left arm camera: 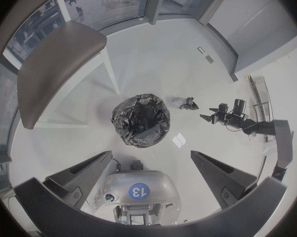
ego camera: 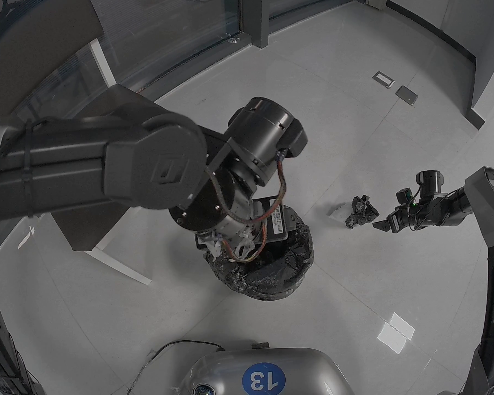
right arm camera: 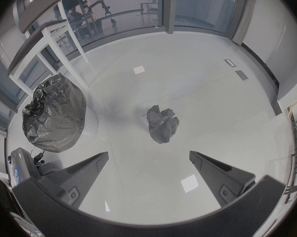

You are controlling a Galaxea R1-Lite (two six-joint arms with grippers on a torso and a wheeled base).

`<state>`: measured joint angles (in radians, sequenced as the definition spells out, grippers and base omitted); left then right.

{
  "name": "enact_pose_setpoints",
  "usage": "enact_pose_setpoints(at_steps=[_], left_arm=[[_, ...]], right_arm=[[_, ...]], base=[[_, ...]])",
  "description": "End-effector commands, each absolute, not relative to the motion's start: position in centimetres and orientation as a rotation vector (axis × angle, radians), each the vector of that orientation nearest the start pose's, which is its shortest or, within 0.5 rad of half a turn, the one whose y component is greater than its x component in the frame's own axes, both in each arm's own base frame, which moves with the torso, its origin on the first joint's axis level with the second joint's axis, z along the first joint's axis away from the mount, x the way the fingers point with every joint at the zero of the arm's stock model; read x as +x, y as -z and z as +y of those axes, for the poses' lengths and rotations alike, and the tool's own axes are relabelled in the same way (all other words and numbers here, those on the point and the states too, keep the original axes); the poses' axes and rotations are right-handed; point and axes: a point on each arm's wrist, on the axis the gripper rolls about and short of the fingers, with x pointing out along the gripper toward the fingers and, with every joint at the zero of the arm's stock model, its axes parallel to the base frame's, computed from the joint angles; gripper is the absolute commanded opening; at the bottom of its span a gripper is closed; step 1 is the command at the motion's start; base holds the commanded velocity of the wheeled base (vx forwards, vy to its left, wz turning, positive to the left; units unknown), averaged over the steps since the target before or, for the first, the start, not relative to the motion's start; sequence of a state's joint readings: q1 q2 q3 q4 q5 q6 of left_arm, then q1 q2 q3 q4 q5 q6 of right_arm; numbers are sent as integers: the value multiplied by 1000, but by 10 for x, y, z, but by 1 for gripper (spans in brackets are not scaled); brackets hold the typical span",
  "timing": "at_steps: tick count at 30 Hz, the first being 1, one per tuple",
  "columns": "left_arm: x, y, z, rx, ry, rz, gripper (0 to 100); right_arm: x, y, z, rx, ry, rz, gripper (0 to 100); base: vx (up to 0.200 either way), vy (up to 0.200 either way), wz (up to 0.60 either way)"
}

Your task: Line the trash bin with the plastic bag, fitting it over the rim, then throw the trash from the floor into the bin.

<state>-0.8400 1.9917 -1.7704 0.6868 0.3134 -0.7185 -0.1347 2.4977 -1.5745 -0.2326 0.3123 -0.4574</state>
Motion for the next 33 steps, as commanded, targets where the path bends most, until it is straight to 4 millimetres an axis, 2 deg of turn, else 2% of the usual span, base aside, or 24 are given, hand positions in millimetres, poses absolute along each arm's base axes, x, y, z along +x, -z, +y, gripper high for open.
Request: enact_pose_setpoints(at_steps=[1, 9, 13, 15, 23, 33], left_arm=[[251, -226, -269, -221, 145, 903, 100], [246, -228, -261, -239, 133, 907, 100], [249, -227, -258, -239, 122, 910, 100], [248, -227, -259, -237, 124, 910, 100], [247, -227, -260, -231, 127, 908, 100], [249, -227, -258, -216, 127, 902, 100]], right_arm=[[483, -5, -53, -281, -337, 645, 100], [485, -5, -55, -276, -336, 659, 100], [491, -4, -57, -277, -335, 659, 100], [495, -1, -57, -272, -337, 677, 100], [513, 30, -61, -248, -347, 757, 100], [521, 68, -60, -243, -340, 789, 100]], base=[[200, 0, 0], [200, 0, 0], [200, 0, 0], [0, 0, 0], [0, 0, 0], [0, 0, 0]])
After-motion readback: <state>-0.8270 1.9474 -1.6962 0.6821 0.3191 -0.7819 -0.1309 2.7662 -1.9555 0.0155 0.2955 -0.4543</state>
